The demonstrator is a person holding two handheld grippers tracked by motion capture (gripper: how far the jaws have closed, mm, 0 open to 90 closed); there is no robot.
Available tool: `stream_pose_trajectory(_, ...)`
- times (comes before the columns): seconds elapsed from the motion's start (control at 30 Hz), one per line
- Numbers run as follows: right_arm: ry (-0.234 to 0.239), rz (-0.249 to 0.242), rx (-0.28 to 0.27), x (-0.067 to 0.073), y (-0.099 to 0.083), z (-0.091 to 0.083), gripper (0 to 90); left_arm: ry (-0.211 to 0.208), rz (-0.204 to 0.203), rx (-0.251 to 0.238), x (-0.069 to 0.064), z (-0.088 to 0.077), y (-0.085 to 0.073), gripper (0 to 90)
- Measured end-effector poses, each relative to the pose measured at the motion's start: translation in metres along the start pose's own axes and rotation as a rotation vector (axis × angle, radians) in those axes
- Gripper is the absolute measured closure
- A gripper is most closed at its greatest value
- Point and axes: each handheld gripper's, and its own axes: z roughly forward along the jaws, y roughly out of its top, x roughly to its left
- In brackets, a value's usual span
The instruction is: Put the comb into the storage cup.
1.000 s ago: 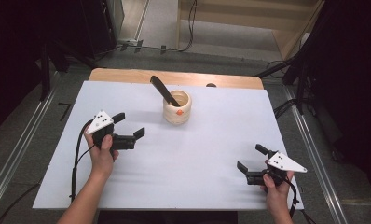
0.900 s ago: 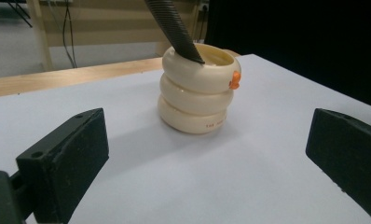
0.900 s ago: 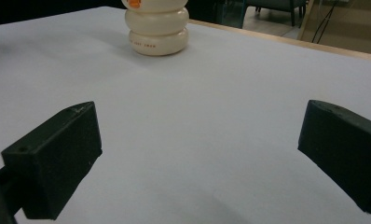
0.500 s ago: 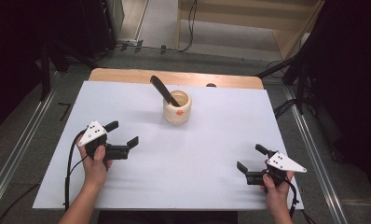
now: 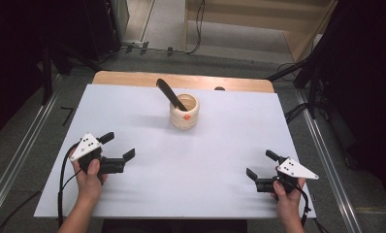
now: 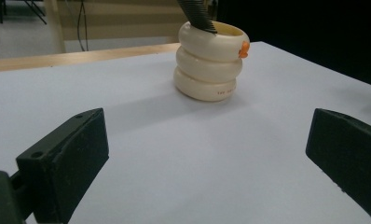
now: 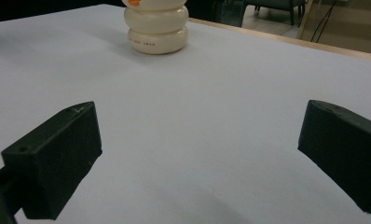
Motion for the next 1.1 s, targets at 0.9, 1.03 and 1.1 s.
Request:
stream_pose_trajectory(0.9, -0.008, -0.007, 0.002, 0.001, 0.000, 0.001, 0.0, 0.047, -0.009, 0.021, 0.015, -0.054, -0.027, 0.0)
stream_pose_trajectory(1.03, -0.009, -0.004, 0.003, 0.001, 0.000, 0.001, 0.0, 0.056, -0.007, 0.024, 0.018, -0.062, -0.030, 0.0)
stream_pose_trajectory(1.1, -0.012, -0.005, 0.003, 0.000, 0.000, 0.001, 0.0, 0.059, -0.007, 0.024, 0.020, -0.067, -0.032, 0.0)
